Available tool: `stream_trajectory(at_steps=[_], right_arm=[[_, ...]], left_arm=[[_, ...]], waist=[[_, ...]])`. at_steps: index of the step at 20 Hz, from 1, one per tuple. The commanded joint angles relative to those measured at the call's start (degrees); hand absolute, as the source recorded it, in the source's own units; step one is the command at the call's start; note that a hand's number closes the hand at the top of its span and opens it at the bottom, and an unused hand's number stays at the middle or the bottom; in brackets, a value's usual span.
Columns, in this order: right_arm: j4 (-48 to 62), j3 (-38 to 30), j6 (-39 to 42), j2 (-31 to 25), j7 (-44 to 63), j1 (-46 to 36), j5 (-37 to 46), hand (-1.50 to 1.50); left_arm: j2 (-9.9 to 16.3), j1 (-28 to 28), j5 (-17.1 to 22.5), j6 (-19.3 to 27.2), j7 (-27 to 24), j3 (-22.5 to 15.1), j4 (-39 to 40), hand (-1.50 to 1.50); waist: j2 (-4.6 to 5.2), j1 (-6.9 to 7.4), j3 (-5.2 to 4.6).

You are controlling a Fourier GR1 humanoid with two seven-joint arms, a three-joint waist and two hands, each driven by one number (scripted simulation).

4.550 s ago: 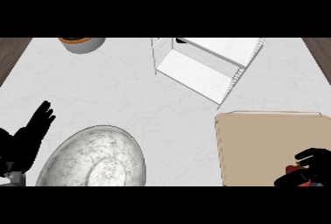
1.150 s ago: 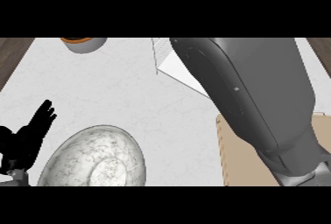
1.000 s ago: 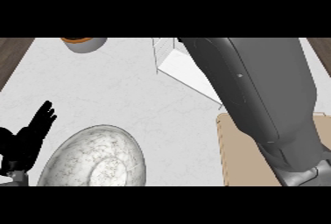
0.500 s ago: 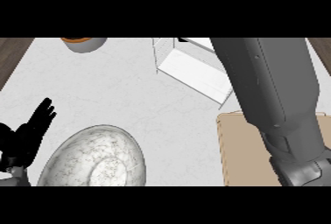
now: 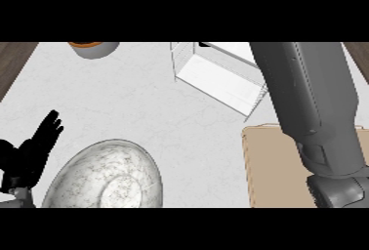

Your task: Pick the bell pepper from the tray and place it in the tiered shelf

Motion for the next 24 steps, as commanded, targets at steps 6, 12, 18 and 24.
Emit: stream_trajectory(at_steps=[6, 12, 18, 24], right_arm=[[-1.0, -2.7, -10.7, 2.6, 0.5, 1.1, -2.1, -1.5], [-9.3, -7.8, -11.6, 2.7, -0.8, 2.6, -9.2, -1.5], [-21.5, -8.2, -12.8, 4.4, 2.2, 2.7, -10.8, -1.5], [-41.9, -8.8, -1.9, 0.6, 7.2, 6.4, -12.8, -1.5]], left_arm=[[-1.1, -0.8, -1.2, 0.7, 0.7, -0.4, -0.7, 0.0], [0.4, 1.1, -0.1, -0.8, 1.0, 1.2, -1.1, 0.0], [1.1, -1.0, 0.2, -1.2, 3.0, 1.6, -1.0, 0.0], [-0.1, 4.6, 0.1, -1.2, 0.3, 2.0, -3.4, 0.0]], waist=[[-0.05, 0.03, 0.02], [-0.24, -0.33, 0.04], [-0.45, -1.17, 0.03], [-0.87, -1.51, 0.05]])
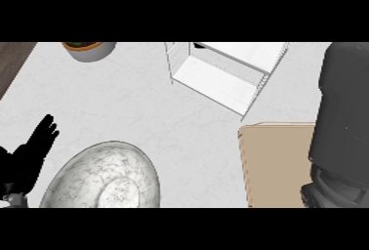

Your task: Pick the bell pepper from the tray and place it in the tiered shelf

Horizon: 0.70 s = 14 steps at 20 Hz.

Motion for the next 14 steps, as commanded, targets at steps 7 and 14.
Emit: stream_trajectory(at_steps=[7, 14], right_arm=[[-29.0, -5.4, 25.0, -6.7, 14.0, 3.1, -3.1, -1.5], [-40.0, -12.0, 36.5, -7.8, 14.7, 6.5, -10.7, -1.5]], left_arm=[[1.0, 1.3, 1.7, -0.2, 0.9, 2.9, 0.5, 0.0], [0.7, 3.9, 0.7, 0.9, 0.8, 3.0, -0.2, 0.0]], waist=[[-1.35, -3.14, 0.07], [-2.3, -5.35, 0.09]])
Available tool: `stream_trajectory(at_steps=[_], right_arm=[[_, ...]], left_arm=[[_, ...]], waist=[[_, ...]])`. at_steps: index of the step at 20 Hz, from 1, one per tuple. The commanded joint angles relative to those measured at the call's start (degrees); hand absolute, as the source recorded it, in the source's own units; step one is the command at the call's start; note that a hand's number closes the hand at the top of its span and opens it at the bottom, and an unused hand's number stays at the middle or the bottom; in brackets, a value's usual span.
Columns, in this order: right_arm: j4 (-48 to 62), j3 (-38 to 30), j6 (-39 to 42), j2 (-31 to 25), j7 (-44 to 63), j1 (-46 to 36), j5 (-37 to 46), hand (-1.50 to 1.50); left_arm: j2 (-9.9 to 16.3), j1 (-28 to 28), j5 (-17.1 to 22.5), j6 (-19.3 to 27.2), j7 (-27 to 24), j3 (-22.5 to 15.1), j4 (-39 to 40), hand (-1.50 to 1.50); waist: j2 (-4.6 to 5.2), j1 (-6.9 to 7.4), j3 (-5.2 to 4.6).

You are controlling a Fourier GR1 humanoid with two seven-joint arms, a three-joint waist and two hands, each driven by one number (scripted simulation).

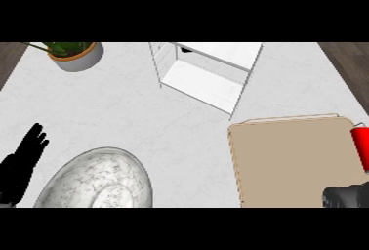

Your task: Pick the bell pepper from the tray and place it in the tiered shelf

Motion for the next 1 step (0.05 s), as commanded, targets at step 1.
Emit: stream_trajectory(at_steps=[1], right_arm=[[-9.2, -3.1, 14.3, -1.1, 10.4, 1.8, -4.8, -1.5]], left_arm=[[0.3, 0.6, -0.5, 1.1, 0.1, 0.9, 0.4, 0.0]], waist=[[-0.71, -2.05, 0.03]])
